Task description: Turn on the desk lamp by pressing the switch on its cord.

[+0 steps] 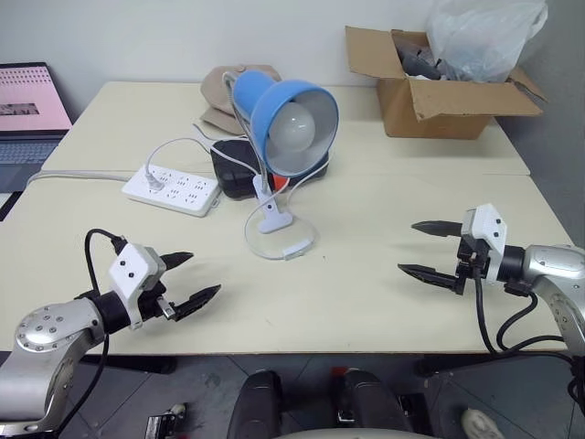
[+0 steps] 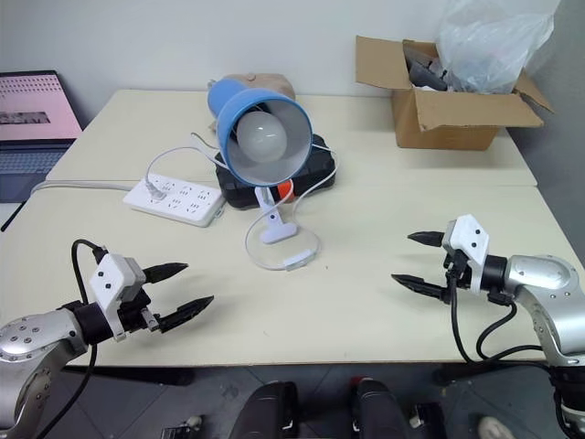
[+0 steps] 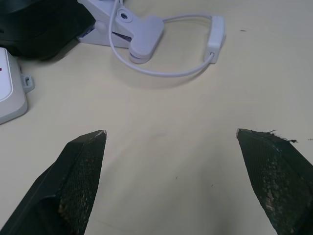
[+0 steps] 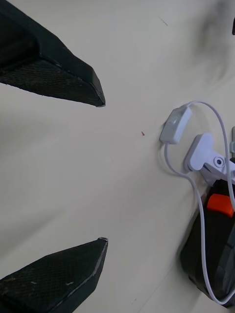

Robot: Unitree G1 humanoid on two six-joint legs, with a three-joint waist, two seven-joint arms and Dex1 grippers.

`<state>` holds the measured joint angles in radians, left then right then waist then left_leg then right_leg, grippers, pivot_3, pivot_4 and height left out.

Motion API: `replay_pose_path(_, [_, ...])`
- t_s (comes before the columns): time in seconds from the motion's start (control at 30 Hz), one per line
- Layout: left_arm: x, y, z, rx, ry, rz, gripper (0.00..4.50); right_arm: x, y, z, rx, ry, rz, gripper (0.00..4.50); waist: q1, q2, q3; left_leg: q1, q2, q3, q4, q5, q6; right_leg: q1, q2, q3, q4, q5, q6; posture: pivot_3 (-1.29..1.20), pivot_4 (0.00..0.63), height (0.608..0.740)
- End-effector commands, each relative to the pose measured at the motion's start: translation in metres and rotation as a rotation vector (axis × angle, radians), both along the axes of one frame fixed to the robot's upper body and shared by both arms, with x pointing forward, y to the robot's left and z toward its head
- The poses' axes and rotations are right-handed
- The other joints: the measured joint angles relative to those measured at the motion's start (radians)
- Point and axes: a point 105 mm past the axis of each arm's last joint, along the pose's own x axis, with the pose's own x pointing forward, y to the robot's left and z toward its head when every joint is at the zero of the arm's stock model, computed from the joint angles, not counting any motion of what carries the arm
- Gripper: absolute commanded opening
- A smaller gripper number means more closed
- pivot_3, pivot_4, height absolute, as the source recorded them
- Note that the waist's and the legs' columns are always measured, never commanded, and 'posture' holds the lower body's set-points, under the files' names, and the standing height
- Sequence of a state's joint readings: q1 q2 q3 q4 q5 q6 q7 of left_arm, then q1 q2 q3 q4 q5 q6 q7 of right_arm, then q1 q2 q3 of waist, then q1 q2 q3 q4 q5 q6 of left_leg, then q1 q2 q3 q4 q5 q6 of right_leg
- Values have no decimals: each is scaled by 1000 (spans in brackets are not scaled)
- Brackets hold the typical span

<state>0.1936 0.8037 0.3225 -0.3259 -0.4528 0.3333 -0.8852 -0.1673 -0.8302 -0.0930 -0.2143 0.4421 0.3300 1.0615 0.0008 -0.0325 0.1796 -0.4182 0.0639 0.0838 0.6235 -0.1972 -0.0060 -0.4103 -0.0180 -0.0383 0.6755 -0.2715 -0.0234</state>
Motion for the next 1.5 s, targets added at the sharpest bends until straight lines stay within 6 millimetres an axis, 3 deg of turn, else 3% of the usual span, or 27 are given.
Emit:
replay_pose_path(0.03, [-3,-2,13,17,-40,-37,4427,0,2,5,-9,-36,27,4500,0,0,0,0,0,0,0,0,0,0,0,0,0,0,0,0,150,740])
replay_pose_path(0.43, [-5,-12,14,58,-6,-123,4427,-5,8,1,-8,-40,45,4500,0,0,0,0,0,0,0,0,0,0,0,0,0,0,-1,0,150,740])
replay_pose_path(0.6, [8,-21,21,67,-64,-178,4427,-6,18,5,4,-41,50,4500,0,0,0,0,0,0,0,0,0,0,0,0,0,0,0,0,150,740])
replay_pose_path(0.8, [23,-56,7,99,-79,-352,4427,-9,33,4,-14,-16,34,4500,2,0,0,0,-1,0,0,0,0,0,0,0,1,1,2,0,150,740])
replay_pose_path(1.1, [61,-92,-13,106,-86,-441,4427,-16,44,0,-33,46,-49,4500,4,0,0,-2,-1,0,2,0,0,0,1,0,1,2,5,0,150,740])
replay_pose_path(1.5, [93,-105,-31,130,-68,-453,4427,-30,47,1,-43,64,-74,4500,0,-1,0,-2,-1,-2,4,0,0,0,2,0,3,3,6,0,150,740])
